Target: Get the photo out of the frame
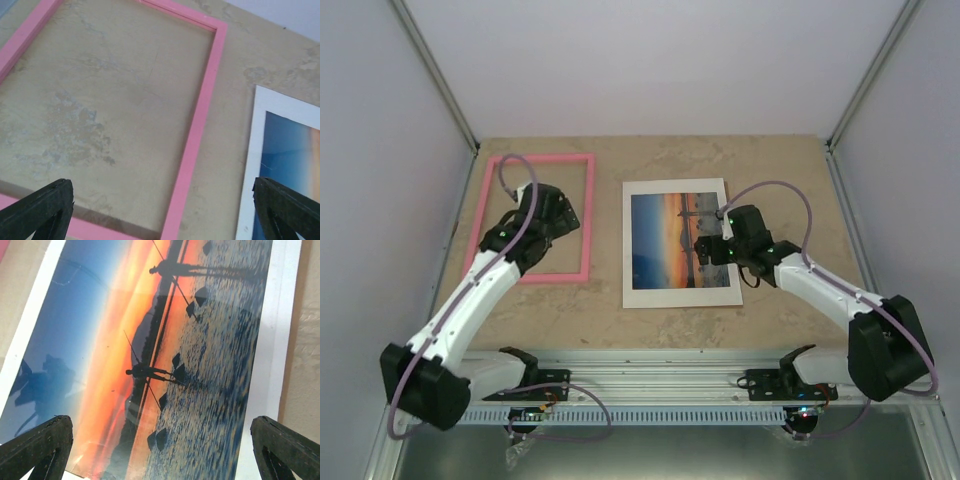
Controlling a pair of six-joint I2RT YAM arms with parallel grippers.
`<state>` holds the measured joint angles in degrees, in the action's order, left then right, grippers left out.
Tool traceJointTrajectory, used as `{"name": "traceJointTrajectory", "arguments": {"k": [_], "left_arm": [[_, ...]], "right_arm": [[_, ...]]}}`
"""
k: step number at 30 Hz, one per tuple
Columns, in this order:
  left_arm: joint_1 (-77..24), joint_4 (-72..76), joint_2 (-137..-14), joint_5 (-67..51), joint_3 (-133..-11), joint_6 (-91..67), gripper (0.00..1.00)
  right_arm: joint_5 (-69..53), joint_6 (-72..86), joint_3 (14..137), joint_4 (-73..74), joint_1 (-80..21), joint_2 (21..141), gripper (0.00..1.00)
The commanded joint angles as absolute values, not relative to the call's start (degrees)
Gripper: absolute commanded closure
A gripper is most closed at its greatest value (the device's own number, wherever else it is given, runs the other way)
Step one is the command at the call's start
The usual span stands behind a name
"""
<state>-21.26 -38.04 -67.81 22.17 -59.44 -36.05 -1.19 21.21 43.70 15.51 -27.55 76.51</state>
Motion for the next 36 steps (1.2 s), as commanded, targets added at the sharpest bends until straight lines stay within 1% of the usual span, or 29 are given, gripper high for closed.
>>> {"name": "traceJointTrajectory", "arguments": {"k": [1, 4, 8, 12, 14, 17, 19, 20, 23, 26, 30, 34, 36], "left_arm": [[-21.2, -38.9, -60.4, 18.5, -56.5, -38.9, 0.0], [-21.2, -36.0, -54.8, 15.3, -54.1, -38.5, 0.0], [-21.1, -34.5, -49.2, 13.7, -52.4, -41.0, 0.0], [-21.2, -33.0, -48.1, 12.8, -50.8, -41.9, 0.0], [-21.2, -30.0, -48.6, 9.6, -48.9, -41.1, 0.0], [-21.2, -23.5, -51.4, 2.6, -45.2, -40.9, 0.0], [-21.2, -20.1, -54.6, -2.3, -43.2, -41.7, 0.0], [-21.1, -18.6, -56.5, -4.1, -42.7, -42.1, 0.0], [-21.2, -16.8, -62.9, -8.8, -42.7, -42.4, 0.0], [-21.3, -14.4, -67.8, -12.7, -42.2, -42.5, 0.0], [-21.4, -12.9, -73.5, -17.7, -41.8, -43.5, 0.0], [-22.4, -10.7, -75.3, -17.7, -41.2, -43.9, 0.0], [-22.5, -10.1, -76.8, -17.5, -41.1, -44.8, 0.0]], "right_arm": [[0.4, 19.5, 42.4, 17.0, -27.3, 73.3, 0.02], [0.1, 18.9, 40.9, 16.2, -27.3, 70.9, 0.02], [1.0, 18.6, 39.6, 15.9, -27.3, 66.3, 0.02], [2.1, 18.2, 38.0, 14.0, -27.3, 61.6, 0.02], [3.0, 18.5, 37.2, 12.9, -27.3, 59.4, 0.03], [4.9, 19.2, 36.3, 12.0, -27.3, 55.9, 0.02], [0.5, 16.9, 36.0, 10.9, -27.2, 54.3, 0.02], [0.2, 16.7, 36.9, 11.6, -27.2, 54.0, 0.02], [0.1, 19.1, 38.4, 13.5, -27.2, 53.0, 0.02], [0.1, 19.5, 37.1, 12.0, -27.2, 50.7, 0.02], [2.8, 22.2, 38.4, 13.7, -27.2, 49.8, 0.02], [-2.4, 18.5, 36.8, 10.2, -27.2, 48.4, 0.02], [-3.4, 20.4, 34.0, 7.2, -27.2, 46.7, 0.02]]}}
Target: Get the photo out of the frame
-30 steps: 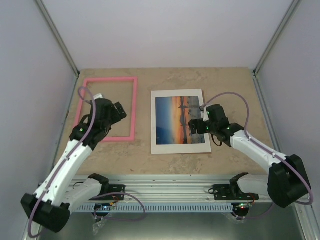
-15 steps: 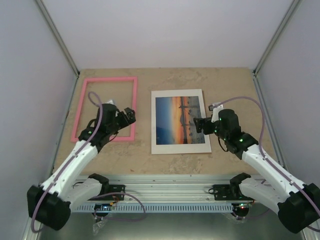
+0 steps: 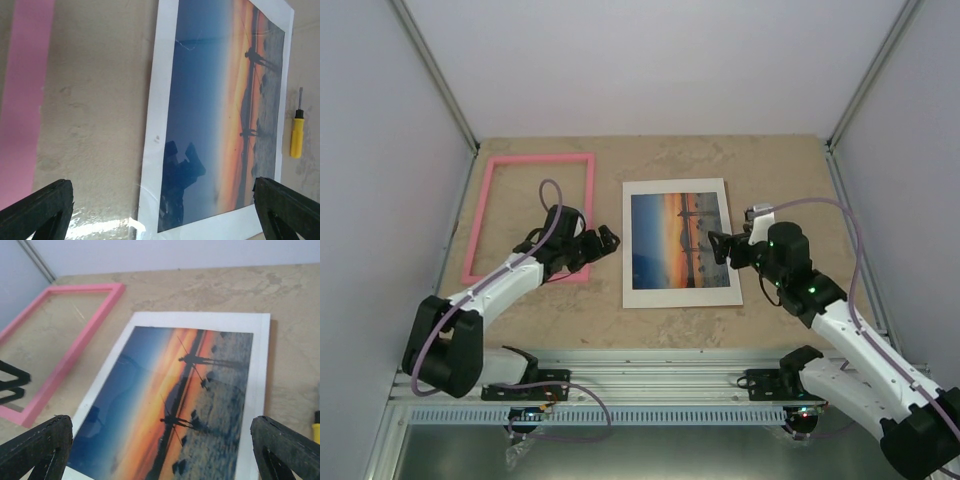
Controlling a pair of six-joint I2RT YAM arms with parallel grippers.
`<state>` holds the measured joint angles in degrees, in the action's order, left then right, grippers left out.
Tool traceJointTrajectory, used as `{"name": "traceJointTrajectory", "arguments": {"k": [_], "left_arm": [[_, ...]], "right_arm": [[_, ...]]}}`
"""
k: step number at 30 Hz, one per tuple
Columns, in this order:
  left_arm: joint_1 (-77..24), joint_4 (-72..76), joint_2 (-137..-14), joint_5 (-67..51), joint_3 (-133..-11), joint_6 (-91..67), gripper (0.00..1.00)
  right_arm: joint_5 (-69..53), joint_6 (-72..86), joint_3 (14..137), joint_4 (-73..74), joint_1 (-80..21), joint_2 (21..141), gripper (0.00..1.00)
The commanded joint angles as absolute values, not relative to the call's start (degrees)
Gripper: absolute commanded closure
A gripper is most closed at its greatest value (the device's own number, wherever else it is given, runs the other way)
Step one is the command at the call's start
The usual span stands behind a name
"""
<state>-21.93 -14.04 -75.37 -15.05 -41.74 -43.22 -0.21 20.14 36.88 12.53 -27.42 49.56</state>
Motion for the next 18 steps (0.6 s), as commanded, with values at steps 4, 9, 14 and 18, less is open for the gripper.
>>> {"name": "traceJointTrajectory", "arguments": {"k": [4, 9, 14, 18], "left_arm": [[-23.6, -9.1, -80.0, -17.5, -40.7, -46.4, 0.0], [-25.6, -5.6, -81.6, -19.0, -39.1, -48.8, 0.0], [-26.0, -6.2, -85.2, -20.4, -41.5, -46.4, 0.0], [-26.0, -5.5, -88.6, -22.9, -42.3, -46.1, 0.0]], "right_arm": [[-6.0, 21.6, 32.1, 7.2, -27.2, 45.2, 0.02], [-9.9, 18.6, 32.1, 9.4, -27.2, 45.7, 0.02], [-9.1, 16.2, 31.8, 11.1, -27.2, 47.2, 0.03], [-9.0, 16.2, 30.9, 10.5, -27.2, 47.7, 0.03]]}}
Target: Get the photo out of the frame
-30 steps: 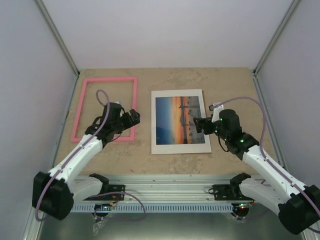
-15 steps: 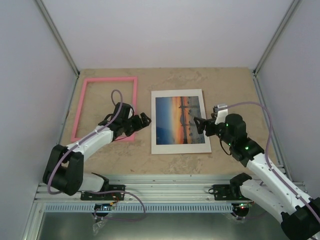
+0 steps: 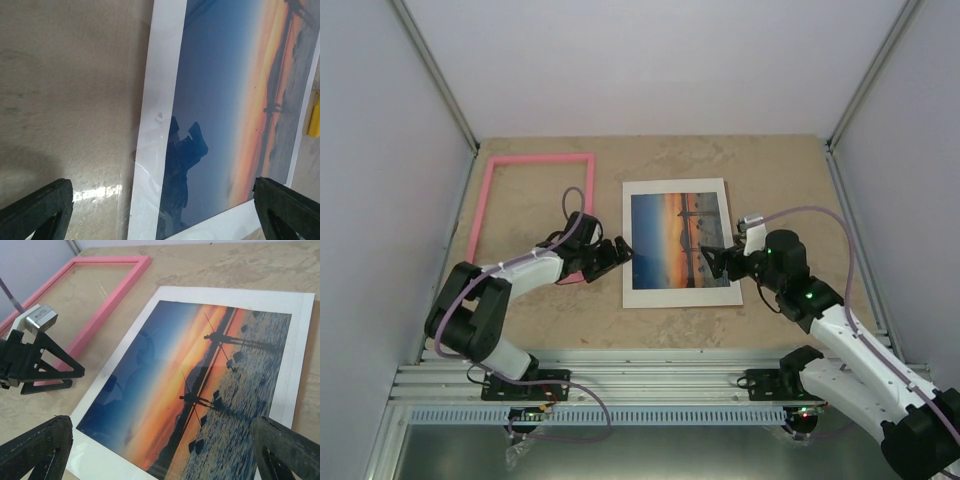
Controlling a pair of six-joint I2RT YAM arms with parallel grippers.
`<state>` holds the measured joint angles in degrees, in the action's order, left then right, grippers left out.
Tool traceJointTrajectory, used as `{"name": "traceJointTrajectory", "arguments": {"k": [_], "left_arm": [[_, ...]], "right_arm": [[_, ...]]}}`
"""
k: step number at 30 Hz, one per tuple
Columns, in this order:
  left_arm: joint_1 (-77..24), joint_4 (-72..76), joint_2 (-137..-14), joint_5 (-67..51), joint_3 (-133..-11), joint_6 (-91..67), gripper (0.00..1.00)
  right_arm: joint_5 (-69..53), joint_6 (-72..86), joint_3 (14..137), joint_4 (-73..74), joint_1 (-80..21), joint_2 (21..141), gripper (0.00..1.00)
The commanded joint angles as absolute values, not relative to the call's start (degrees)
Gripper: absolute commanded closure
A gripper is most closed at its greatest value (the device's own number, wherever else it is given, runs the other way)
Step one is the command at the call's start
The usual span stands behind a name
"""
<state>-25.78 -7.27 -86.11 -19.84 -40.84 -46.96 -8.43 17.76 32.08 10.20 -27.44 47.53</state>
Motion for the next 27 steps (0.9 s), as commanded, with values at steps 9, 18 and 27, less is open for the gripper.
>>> {"name": "traceJointTrajectory", "arguments": {"k": [9, 18, 27], "left_arm": [[-26.0, -3.4, -93.5, -29.9, -43.0, -46.6, 0.0], [-26.0, -0.4, -94.6, -33.7, -42.4, -49.6, 0.0], [-26.0, -1.4, -92.0, -32.7, -42.2, -49.6, 0.01]], "right_arm": [[-10.1, 17.2, 30.7, 8.0, -27.2, 53.0, 0.05], [-12.1, 17.6, 31.8, 6.3, -27.3, 56.6, 0.05], [-12.7, 16.0, 31.2, 7.1, -27.3, 55.8, 0.06]]}}
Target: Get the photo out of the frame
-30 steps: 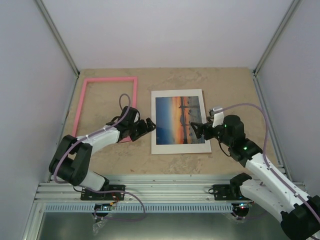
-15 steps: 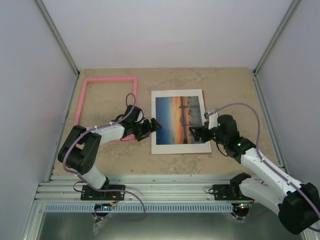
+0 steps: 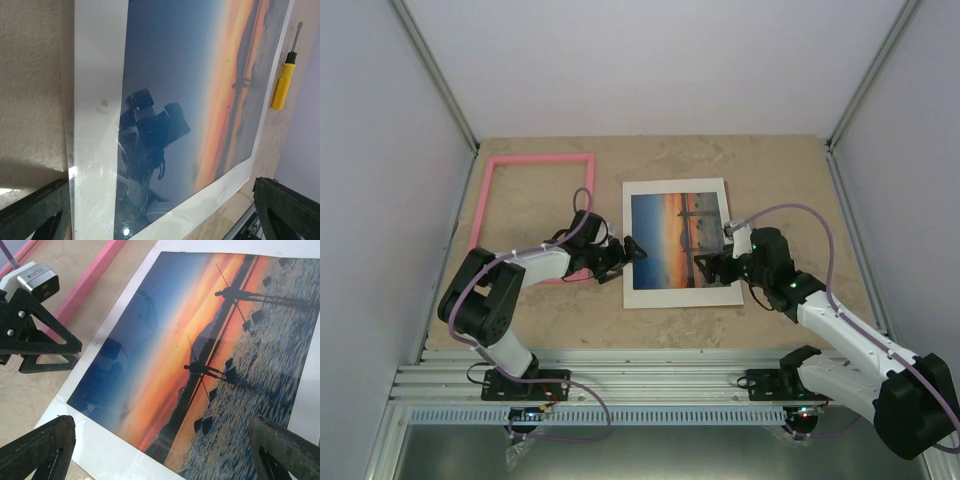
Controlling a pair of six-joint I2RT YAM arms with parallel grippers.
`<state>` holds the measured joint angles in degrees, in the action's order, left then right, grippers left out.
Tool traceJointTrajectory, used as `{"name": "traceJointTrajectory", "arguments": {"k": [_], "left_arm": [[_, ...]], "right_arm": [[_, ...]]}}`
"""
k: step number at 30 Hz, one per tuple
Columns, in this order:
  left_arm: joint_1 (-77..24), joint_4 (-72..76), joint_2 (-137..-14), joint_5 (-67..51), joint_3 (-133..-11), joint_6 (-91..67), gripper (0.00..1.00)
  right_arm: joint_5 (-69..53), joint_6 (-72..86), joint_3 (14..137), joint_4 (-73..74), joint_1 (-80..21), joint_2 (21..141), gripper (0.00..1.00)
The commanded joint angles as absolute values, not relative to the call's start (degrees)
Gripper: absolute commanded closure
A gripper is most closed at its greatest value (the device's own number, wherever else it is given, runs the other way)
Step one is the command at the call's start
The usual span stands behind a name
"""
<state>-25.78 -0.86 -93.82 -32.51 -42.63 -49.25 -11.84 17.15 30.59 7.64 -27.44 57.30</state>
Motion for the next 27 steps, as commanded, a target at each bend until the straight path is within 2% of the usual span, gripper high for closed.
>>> {"name": "traceJointTrajectory", "arguments": {"k": [1, 18, 27], "left_arm": [[-26.0, -2.0, -91.7, -32.5, -42.5, -49.5, 0.0], [-29.2, -4.6, -89.7, -30.7, -45.7, -49.8, 0.0], [-31.2, -4.5, -93.7, -30.5, -47.9, -49.7, 0.0]], "right_arm": [[-12.6, 15.9, 31.3, 7.2, -27.3, 55.8, 0.06], [-12.3, 16.1, 30.8, 7.0, -27.4, 55.8, 0.06], [-12.0, 16.3, 30.5, 7.1, -27.3, 55.9, 0.06]]}}
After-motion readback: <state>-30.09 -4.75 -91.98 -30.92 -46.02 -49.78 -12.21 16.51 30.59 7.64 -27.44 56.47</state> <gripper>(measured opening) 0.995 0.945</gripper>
